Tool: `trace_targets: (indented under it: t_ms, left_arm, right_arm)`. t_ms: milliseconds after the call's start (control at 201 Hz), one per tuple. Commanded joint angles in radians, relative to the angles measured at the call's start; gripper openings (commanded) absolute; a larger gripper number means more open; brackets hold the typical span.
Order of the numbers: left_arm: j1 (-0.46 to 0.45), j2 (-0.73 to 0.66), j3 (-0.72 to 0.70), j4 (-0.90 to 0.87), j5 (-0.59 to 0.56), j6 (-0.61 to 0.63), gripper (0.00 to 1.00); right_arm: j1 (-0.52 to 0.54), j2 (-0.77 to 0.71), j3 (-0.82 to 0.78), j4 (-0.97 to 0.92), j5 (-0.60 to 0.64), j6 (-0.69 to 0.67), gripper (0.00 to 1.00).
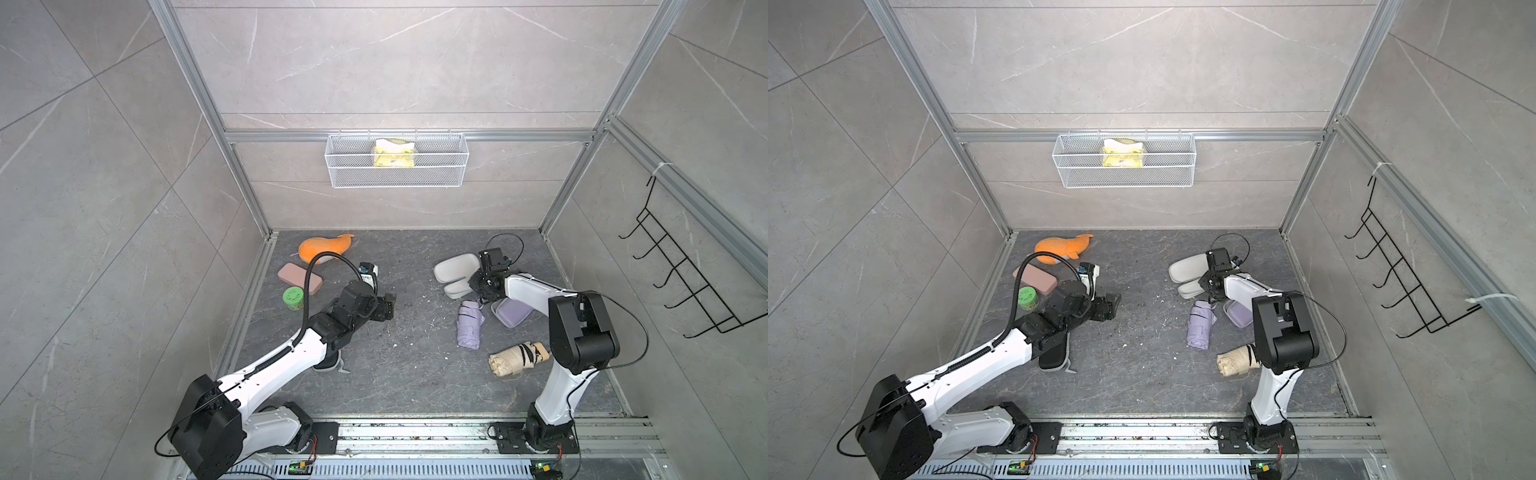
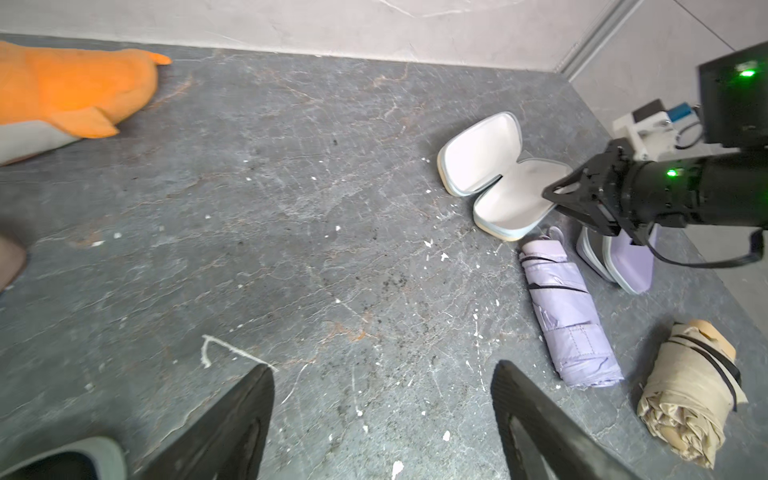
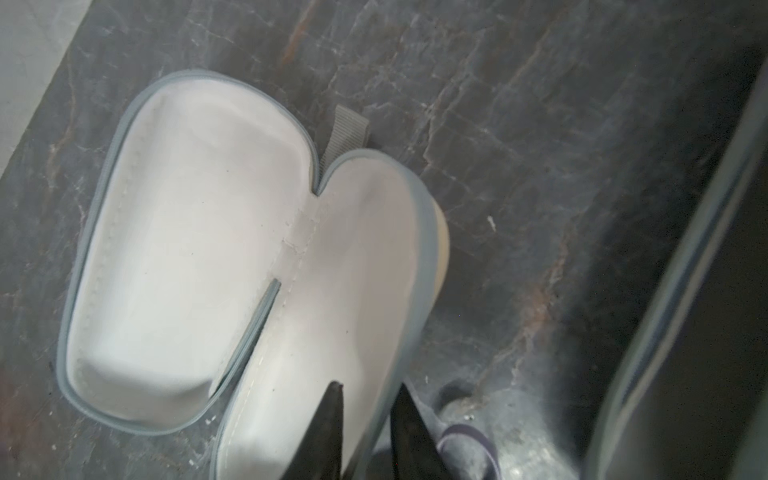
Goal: Put umbrellas into zippered umbrella sleeves
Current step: Pick up the umbrella sleeve at the center of the board, then place the umbrella sleeve at the center of the board.
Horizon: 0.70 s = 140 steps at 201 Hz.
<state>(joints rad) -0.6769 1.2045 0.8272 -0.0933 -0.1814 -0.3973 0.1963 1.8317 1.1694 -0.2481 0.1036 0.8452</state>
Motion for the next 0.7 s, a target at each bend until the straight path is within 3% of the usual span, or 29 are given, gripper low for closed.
trace_targets:
  t_ms: [0, 249, 353, 483, 622, 692]
  left_arm:
    - [0.034, -0.032, 0.06, -0.067, -0.018, 0.001, 0.84]
    - [0.161, -0.06, 0.059, -0.15, 0.112, -0.091, 0.86]
    - [0.176, -0.07, 0.041, -0.172, 0.157, -0.131, 0.86]
    - [0.176, -0.08, -0.01, -0.164, 0.202, -0.182, 0.86]
    - [0.161, -0.072, -0.09, -0.098, 0.237, -0.248, 0.84]
    - [0.143, -0.06, -0.092, -0.111, 0.217, -0.247, 0.84]
  right_arm:
    - [0.041, -0.095, 0.049, -0.009, -0.048, -0.099, 0.17]
    - [0.306, -0.168, 0.119, -0.234, -0.248, -0.331, 0.12]
    - [0.361, -0.196, 0.021, -0.206, -0.378, -0.314, 0.1]
    - [0.399, -0.198, -0.074, -0.135, -0.394, -0.267, 0.11]
    - [0.415, -0.159, -0.096, -0.128, -0.376, -0.246, 0.22]
    - [0.412, -0.183, -0.116, -0.143, -0.343, -0.239, 0.38]
